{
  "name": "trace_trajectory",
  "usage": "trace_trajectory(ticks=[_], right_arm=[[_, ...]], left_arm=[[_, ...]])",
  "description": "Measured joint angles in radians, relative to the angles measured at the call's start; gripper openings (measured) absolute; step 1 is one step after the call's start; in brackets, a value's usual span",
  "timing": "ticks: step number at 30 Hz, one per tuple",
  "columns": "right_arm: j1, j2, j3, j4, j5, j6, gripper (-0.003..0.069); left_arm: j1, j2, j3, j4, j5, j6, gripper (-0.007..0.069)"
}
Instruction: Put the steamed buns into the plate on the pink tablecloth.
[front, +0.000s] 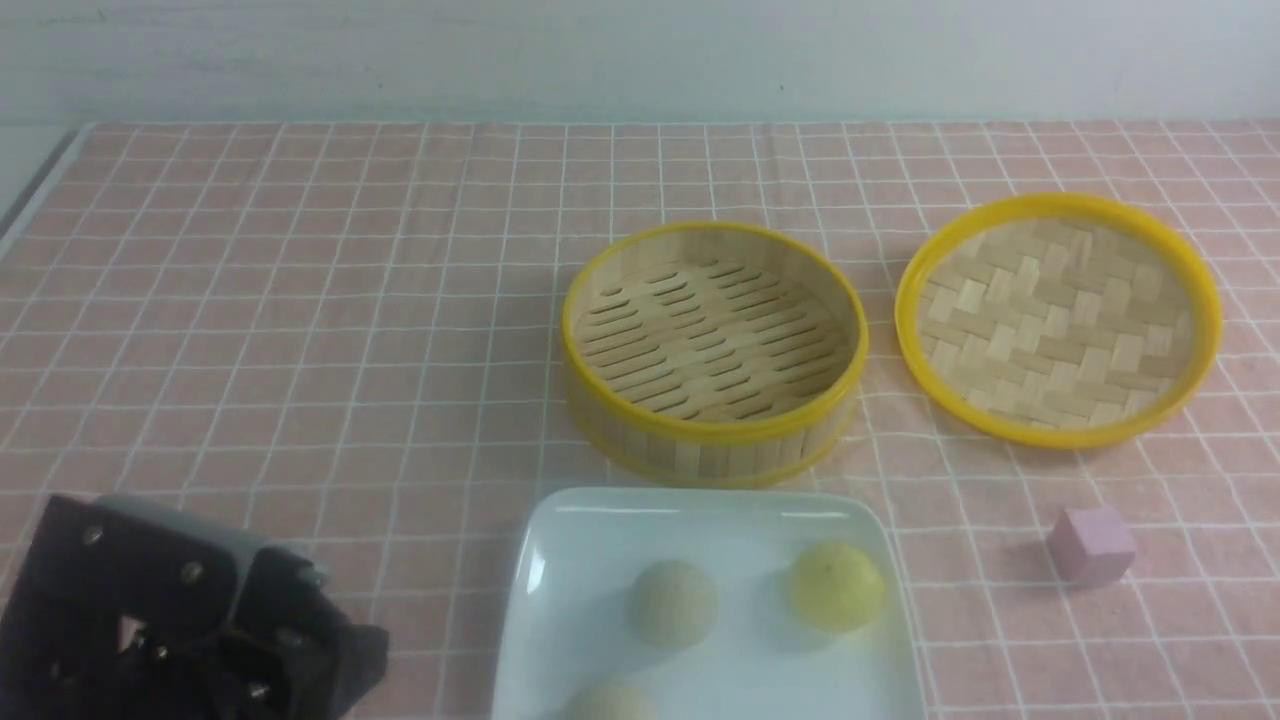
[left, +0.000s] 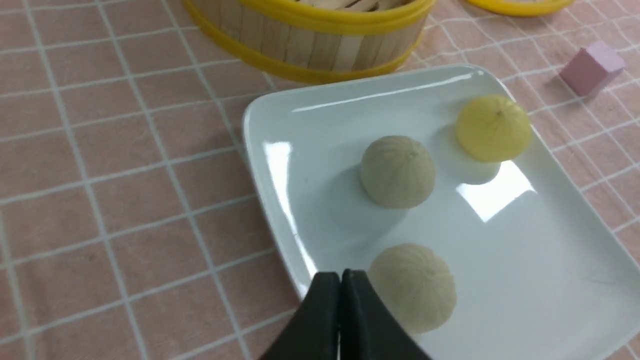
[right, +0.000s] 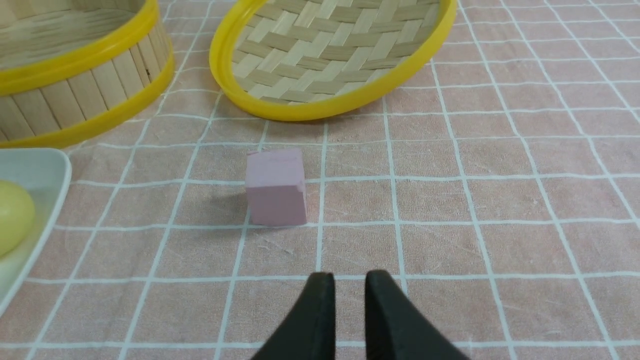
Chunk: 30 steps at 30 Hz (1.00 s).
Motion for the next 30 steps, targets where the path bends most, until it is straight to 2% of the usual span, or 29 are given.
trace_trajectory(ticks=[5,6,7,8,12,15,30], right_arm=[[0.0,0.0,0.0,0.0,0.0,0.0,0.0094],[0.0,0.0,0.0,0.0,0.0,0.0,0.0094],[0.0,0.0,0.0,0.0,0.0,0.0,0.0094],[0.0,0.0,0.0,0.0,0.0,0.0,0.0094],[0.0,0.0,0.0,0.0,0.0,0.0,0.0099],[0.0,0.0,0.0,0.0,0.0,0.0,0.0104],[0.0,0.0,0.0,0.0,0.0,0.0,0.0123]], left_arm=[[0.229,-0.227,0.153,-0.018,0.002,0.079,0.003],[0.249,-0.238,0.165,-0.018,0.002,0.082,0.0031],[0.329,-0.316,0.207,-0.02,0.002,0.112,0.0032],[0.339,-0.326,0.212,-0.021,0.002,0.119,0.0032],[0.529,-0.501,0.308,-0.025,0.002,0.166,0.0038],[0.594,-0.562,0.336,-0.026,0.011,0.17,0.0041],[0.623,-0.642,0.333,-0.026,0.082,0.194,0.0055]])
